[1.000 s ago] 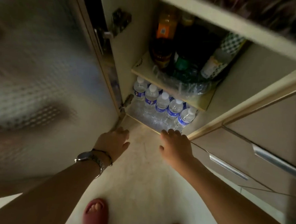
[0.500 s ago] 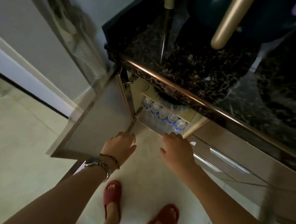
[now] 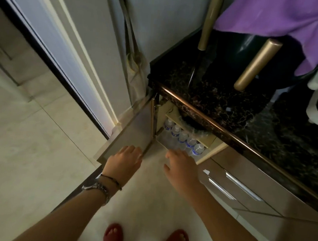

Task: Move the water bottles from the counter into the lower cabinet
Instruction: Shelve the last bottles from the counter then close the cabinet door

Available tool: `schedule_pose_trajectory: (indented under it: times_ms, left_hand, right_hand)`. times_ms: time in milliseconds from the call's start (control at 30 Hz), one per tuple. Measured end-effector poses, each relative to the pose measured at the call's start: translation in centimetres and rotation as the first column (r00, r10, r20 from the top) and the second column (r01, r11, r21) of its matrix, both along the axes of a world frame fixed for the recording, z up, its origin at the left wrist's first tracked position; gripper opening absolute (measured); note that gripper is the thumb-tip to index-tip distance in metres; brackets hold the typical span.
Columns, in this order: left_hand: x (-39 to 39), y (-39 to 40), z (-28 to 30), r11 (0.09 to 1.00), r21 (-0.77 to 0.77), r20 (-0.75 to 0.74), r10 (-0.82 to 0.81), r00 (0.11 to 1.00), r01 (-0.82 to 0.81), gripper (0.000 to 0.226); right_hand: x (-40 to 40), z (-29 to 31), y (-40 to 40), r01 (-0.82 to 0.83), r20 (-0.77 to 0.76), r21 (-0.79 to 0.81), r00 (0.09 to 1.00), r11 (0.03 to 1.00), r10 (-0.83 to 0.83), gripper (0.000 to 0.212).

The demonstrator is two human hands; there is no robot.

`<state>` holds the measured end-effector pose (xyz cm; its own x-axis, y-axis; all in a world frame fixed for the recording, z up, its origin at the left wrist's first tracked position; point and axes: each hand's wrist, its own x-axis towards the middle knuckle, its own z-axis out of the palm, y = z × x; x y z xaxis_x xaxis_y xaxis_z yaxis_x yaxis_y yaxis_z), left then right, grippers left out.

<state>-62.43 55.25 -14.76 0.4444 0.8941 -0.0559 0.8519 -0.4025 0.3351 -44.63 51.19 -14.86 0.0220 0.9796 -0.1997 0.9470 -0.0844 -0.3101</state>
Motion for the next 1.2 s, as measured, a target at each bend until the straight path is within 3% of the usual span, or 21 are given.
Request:
schedule_pose_trajectory:
  times_ms: [233, 433, 600, 733, 1200]
  left_hand:
    - [-5.9, 2.3, 1.4, 0.987, 0.163, 0.092, -0.019, 0.996, 0.004, 0.02]
    - [-10.4, 3.6, 1.5, 0.977, 0.177, 0.171, 0.089, 0.981, -0.12, 0.018]
    - [-12.5, 3.3, 0.1, 0.983, 0.002, 0.237, 0.18, 0.954, -0.186, 0.026]
    - [-12.8, 3.3, -1.2, 0.952, -0.202, 0.2, 0.269, 0.942, -0.229, 0.033]
    - [-12.0, 3.4, -2.8, 0.861, -0.402, 0.241, 0.427, 0.872, -0.311, 0.02]
  right_hand:
    - [-5.4, 1.4, 1.6, 0.058, -0.02, 0.035, 0.998, 0.998, -0.058, 0.025]
    - [-9.6, 2.0, 3.1, 0.18, -0.128, 0.062, 0.977, 0.982, -0.171, 0.032]
    - [-13.1, 2.0, 4.6, 0.306, -0.288, 0.032, 0.914, 0.951, -0.285, 0.04]
    - [-14.9, 1.3, 6.0, 0.348, -0.338, -0.021, 0.88, 0.937, -0.334, 0.053]
    - [-15.1, -1.5, 8.5, 0.326, -0.425, -0.022, 0.853, 0.945, -0.304, 0.064]
